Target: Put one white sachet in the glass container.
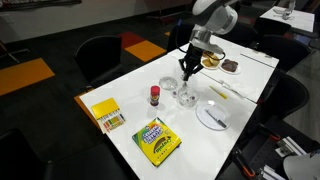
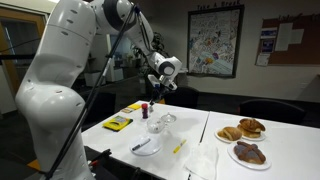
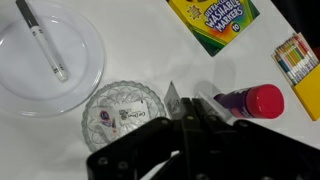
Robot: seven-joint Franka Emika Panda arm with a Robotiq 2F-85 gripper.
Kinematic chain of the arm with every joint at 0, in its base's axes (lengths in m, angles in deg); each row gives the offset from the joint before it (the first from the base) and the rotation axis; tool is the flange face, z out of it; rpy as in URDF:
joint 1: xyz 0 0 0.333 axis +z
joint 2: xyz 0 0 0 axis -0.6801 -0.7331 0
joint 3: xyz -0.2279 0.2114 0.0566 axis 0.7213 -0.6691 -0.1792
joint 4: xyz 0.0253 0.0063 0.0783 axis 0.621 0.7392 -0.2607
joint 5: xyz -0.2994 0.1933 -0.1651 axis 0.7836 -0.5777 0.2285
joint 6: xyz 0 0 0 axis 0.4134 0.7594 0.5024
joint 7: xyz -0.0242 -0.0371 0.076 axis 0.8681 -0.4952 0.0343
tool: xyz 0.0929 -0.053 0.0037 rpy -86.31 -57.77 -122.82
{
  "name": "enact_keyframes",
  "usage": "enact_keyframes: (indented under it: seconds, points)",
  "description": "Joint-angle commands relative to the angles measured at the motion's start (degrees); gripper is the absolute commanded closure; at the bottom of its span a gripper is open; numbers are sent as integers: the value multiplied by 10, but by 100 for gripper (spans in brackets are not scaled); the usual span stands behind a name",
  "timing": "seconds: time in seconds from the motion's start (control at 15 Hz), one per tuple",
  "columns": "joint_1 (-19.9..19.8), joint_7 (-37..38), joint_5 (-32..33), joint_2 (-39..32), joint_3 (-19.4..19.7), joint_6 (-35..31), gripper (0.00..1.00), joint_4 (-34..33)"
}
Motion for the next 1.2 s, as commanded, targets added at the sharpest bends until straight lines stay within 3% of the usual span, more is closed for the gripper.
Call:
enact_keyframes:
  seconds: [0.0, 0.6, 1.13]
  points:
    - [-3, -21, -6, 33, 3, -19, 99, 62]
    - [-17, -32, -3, 17, 27, -57, 99, 115]
    - [-20, -51, -4, -9, 23, -124, 99, 116]
